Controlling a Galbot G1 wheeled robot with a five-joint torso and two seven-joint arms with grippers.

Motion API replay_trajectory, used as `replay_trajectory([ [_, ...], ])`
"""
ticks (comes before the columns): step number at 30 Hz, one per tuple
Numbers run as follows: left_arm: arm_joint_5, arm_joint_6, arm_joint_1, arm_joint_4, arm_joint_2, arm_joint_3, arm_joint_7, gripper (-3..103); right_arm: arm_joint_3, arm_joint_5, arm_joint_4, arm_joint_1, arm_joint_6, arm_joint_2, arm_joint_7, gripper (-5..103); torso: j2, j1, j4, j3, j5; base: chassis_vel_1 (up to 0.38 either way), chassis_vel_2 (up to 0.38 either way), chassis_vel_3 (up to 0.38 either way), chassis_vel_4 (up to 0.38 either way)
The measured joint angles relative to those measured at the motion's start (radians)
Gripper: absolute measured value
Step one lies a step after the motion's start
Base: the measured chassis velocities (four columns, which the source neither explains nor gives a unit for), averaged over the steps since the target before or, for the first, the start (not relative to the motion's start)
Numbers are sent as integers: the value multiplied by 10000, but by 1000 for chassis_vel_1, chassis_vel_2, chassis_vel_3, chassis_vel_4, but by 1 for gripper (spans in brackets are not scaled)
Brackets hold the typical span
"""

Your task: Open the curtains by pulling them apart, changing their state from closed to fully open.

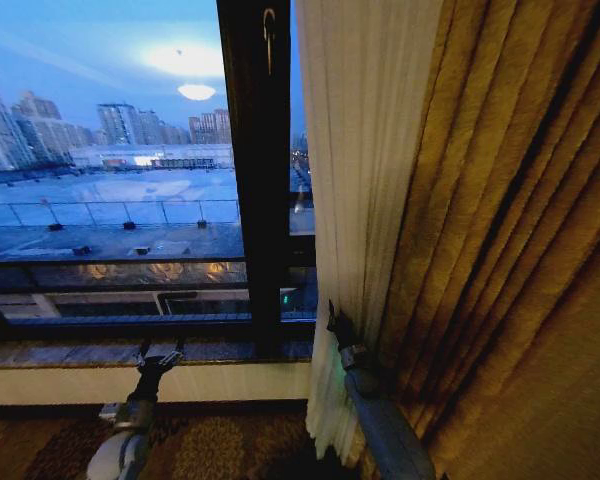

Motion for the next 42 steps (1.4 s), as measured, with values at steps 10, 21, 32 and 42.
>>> replay_trajectory([
  [10,0,0,0,0,-2,5,2,100,125,-62,-911,532,-576,-244,781,0,2,-1,-4,-1,9,22,20,-19,-17],
  [21,-1,0,0,-1,-2,6,2,100,788,540,-1603,1163,-1403,-995,1968,0,2,-1,-5,0,8,0,0,0,0],
  [32,0,0,0,-1,-2,6,1,100,673,222,-971,656,-1603,-969,2688,0,0,0,-6,1,8,0,0,0,0],
  [42,0,0,0,0,-2,6,2,100,-325,1010,1672,-759,-2181,-874,1631,22,-2,1,-5,2,9,0,0,0,0],
])
